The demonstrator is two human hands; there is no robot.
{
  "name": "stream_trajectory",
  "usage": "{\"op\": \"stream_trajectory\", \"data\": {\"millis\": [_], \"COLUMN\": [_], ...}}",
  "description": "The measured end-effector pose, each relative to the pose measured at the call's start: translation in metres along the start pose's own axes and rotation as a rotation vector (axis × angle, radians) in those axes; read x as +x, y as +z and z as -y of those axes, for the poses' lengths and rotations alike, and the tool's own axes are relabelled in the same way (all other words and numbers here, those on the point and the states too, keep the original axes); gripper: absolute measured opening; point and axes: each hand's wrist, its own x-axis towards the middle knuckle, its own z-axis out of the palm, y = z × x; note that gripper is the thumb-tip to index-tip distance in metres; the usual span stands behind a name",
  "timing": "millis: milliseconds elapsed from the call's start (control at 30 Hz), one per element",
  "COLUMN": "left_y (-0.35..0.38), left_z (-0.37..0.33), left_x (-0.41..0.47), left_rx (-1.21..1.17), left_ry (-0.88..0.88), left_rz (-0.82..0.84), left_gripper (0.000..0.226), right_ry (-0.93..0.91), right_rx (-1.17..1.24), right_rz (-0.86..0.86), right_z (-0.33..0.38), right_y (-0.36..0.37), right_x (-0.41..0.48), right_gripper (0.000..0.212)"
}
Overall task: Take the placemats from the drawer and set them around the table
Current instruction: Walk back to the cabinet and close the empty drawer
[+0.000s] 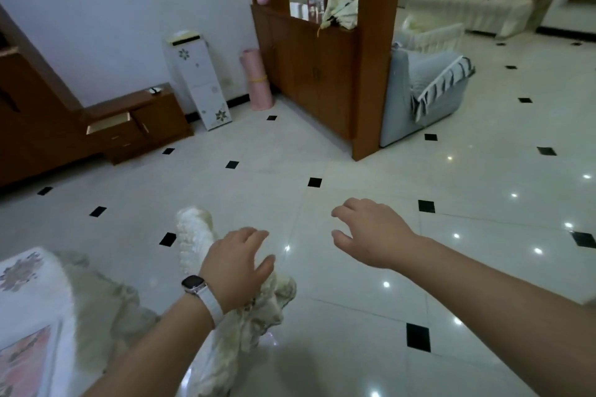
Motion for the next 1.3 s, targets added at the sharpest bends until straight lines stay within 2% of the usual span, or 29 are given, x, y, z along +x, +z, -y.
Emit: {"op": "stream_trajectory", "data": {"millis": [200, 433, 700, 867, 1033, 1300], "left_y": [0.009, 0.054, 0.085, 0.074, 0.066, 0.065], "left_z": [-0.018, 0.004, 0.08, 0.122, 0.151, 0.219], "left_x": [0.061, 0.141, 0.278, 0.363, 0.411, 0.466], "left_rx": [0.02, -0.023, -0.096, -0.111, -0.11, -0.053], "left_ry": [0.042, 0.019, -0.066, -0.087, -0.113, -0.276], "left_rz": [-0.017, 0.049, 0.093, 0.046, -0.012, 0.004], "left_gripper": [0.054, 0.056, 0.06, 0.062, 0.058, 0.061], "right_ry": [0.0, 0.001, 0.012, -0.013, -0.052, -0.196], "right_rx": [-0.001, -0.009, -0.019, -0.019, -0.008, 0.026], "right_rz": [0.008, 0.089, 0.171, 0.104, 0.087, 0.098], "right_z": [-0.045, -0.079, -0.105, -0.104, -0.102, -0.092], "right_y": [-0.001, 0.018, 0.019, -0.004, -0.014, -0.005], "right_x": [0.028, 0.107, 0.271, 0.372, 0.444, 0.57], "right_gripper": [0.05, 0.05, 0.05, 0.05, 0.049, 0.047]}}
